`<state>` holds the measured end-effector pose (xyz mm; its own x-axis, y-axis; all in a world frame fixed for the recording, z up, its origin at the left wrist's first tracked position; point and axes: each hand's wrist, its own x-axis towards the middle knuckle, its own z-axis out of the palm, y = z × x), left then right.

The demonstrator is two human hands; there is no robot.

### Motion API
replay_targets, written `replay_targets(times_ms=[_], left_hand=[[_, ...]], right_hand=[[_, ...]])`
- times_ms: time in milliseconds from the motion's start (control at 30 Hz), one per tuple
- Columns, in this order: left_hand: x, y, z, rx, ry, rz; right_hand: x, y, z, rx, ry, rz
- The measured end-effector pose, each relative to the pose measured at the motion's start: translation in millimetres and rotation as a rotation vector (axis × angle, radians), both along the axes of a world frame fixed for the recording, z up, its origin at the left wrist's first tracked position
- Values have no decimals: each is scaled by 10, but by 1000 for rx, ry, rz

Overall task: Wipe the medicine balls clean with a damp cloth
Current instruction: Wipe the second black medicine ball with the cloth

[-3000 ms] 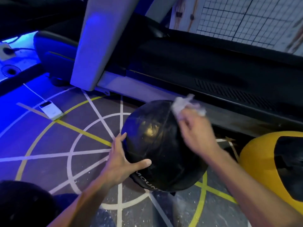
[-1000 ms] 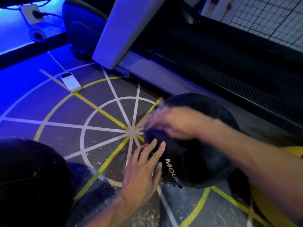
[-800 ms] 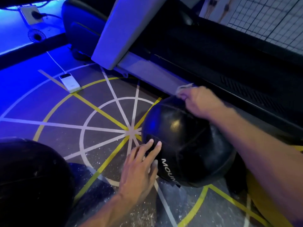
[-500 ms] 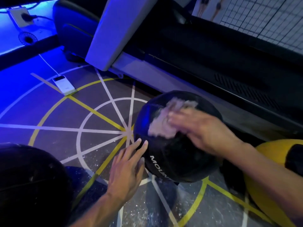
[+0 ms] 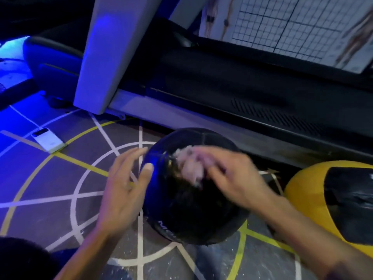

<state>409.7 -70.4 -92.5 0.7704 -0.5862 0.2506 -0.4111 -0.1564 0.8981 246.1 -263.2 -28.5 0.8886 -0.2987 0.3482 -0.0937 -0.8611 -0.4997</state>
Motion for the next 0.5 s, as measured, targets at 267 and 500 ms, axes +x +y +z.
replay_targets(times_ms=[267, 500], left_hand=[[-142, -401, -143, 399, -252, -343], [54, -299, -242, 315, -161, -306]], right_hand=[[-426, -1165, -261, 292, -66, -762], [-6, 277, -553, -5, -59, -9]])
